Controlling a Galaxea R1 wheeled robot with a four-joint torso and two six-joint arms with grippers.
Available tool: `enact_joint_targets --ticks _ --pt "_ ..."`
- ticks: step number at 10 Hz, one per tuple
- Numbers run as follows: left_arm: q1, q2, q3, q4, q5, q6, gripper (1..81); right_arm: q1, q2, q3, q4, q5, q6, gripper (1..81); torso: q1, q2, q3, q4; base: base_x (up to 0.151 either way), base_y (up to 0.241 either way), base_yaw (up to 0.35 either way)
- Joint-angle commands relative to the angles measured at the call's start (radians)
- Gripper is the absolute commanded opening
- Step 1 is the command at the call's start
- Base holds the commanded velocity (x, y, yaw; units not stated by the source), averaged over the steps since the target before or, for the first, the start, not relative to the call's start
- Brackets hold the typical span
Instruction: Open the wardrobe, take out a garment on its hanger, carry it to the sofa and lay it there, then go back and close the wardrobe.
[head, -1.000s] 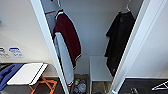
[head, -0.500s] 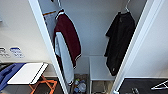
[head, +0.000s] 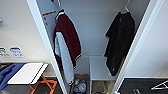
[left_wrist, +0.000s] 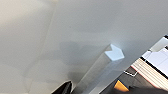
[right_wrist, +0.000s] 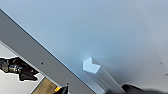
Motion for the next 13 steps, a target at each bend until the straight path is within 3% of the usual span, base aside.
enact_joint_targets --ticks 1,13 --pt "0.008 -0.011 0.12 -0.026 0.169 -0.017 81.1 0.032 -0.024 0.073 -0.008 -0.13 0.028 81.1 0.0 0.0 0.0 0.0 0.0 0.0 0.0" --pt "0.018 -0.114 0.184 -0.031 0.143 -0.012 81.1 0.017 -0.111 0.119 -0.011 -0.111 0.026 81.1 0.0 0.0 0.0 0.0 0.0 0.0 0.0"
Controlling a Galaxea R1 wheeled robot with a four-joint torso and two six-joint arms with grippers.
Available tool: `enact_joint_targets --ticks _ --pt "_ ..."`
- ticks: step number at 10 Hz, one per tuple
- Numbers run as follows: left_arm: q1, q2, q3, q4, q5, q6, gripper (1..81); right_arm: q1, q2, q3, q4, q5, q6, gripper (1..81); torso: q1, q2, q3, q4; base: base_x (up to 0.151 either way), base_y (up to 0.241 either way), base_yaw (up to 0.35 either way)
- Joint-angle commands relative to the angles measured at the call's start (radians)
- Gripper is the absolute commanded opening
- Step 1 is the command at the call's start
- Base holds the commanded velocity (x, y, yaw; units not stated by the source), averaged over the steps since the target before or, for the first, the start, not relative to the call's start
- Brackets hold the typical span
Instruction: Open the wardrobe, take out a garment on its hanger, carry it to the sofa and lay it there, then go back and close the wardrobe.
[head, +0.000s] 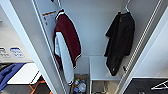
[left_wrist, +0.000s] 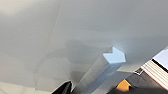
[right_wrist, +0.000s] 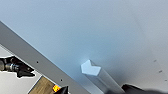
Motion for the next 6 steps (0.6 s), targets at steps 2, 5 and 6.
enact_joint_targets --ticks 2,5,6 --pt "-0.014 -0.029 0.155 -0.031 0.158 -0.027 81.1 0.044 -0.04 0.077 -0.006 -0.102 0.025 81.1 0.0 0.0 0.0 0.0 0.0 0.0 0.0" --pt "-0.014 -0.043 0.171 -0.028 0.156 -0.027 81.1 0.039 -0.069 0.094 -0.008 -0.099 0.025 81.1 0.0 0.0 0.0 0.0 0.0 0.0 0.0" --pt "-0.014 -0.048 0.175 -0.028 0.156 -0.027 81.1 0.036 -0.072 0.097 -0.008 -0.099 0.025 81.1 0.0 0.0 0.0 0.0 0.0 0.0 0.0"
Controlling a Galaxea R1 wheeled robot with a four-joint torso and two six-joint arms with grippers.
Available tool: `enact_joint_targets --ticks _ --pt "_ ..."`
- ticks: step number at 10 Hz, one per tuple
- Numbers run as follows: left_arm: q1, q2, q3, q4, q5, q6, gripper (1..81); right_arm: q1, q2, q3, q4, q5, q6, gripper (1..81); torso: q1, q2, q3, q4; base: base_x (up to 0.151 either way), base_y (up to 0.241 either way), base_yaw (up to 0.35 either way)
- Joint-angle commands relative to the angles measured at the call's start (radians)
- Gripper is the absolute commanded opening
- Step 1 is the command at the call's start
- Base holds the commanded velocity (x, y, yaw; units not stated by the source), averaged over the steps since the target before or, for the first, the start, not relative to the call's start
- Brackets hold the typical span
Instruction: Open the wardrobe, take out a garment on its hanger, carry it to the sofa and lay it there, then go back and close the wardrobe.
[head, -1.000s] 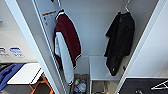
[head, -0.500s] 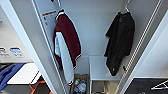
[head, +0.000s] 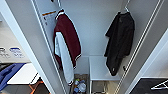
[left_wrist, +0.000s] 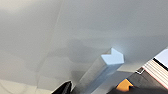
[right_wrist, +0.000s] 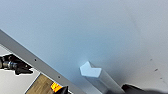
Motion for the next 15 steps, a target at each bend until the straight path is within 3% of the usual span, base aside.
enact_joint_targets --ticks 1,15 --pt "-0.014 -0.034 0.17 -0.028 0.15 -0.026 81.1 0.051 -0.03 0.081 -0.002 -0.096 0.021 81.1 0.0 0.0 0.0 0.0 0.0 0.0 0.0" --pt "0.009 -0.094 0.199 -0.024 0.15 -0.026 81.1 0.033 -0.117 0.119 -0.017 -0.096 0.021 81.1 0.0 0.0 0.0 0.0 -0.005 0.0 0.0"
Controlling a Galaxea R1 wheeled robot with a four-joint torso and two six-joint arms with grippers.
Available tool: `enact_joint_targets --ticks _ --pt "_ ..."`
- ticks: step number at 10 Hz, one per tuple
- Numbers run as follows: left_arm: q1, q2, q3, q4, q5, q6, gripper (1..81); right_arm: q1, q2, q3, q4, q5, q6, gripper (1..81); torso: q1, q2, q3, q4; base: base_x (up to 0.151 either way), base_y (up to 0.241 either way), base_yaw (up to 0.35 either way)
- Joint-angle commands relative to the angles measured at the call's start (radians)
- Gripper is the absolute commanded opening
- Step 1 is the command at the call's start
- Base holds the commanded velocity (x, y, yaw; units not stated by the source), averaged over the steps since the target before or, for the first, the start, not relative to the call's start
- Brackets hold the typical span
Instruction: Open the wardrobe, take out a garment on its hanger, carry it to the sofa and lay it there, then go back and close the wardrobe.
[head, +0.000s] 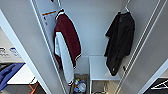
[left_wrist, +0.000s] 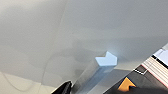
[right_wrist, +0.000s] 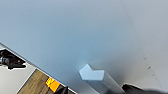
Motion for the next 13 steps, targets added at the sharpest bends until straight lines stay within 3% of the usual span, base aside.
enact_joint_targets --ticks 1,5,8,9,10,13 --pt "0.001 -0.026 0.161 -0.022 0.168 -0.026 81.1 0.05 -0.031 0.084 -0.008 -0.08 0.021 81.1 0.0 0.0 0.0 0.0 -0.101 0.0 0.0" --pt "0.002 -0.012 0.147 -0.025 0.168 -0.026 81.1 0.05 -0.036 0.07 -0.002 -0.08 0.023 81.1 -0.003 -0.001 0.0 0.0 -0.076 0.0 0.0" --pt "0.012 -0.009 0.144 -0.025 0.168 -0.026 81.1 0.025 -0.06 0.067 -0.01 -0.08 0.023 81.1 -0.005 -0.003 0.083 0.0 0.0 0.0 0.0" --pt "0.021 -0.004 0.139 -0.022 0.168 -0.026 81.1 0.015 -0.063 0.067 -0.012 -0.08 0.021 81.1 -0.004 -0.002 0.103 0.027 0.0 0.0 0.0" --pt "0.03 0.002 0.13 -0.022 0.168 -0.026 81.1 -0.001 -0.062 0.066 -0.012 -0.08 0.023 81.1 -0.004 -0.003 0.058 0.003 0.0 0.0 0.0" --pt "0.104 0.068 0.046 -0.016 0.163 -0.026 81.1 -0.09 -0.022 0.007 -0.01 -0.079 0.024 81.1 -0.008 -0.004 0.09 0.013 0.0 0.0 0.0"
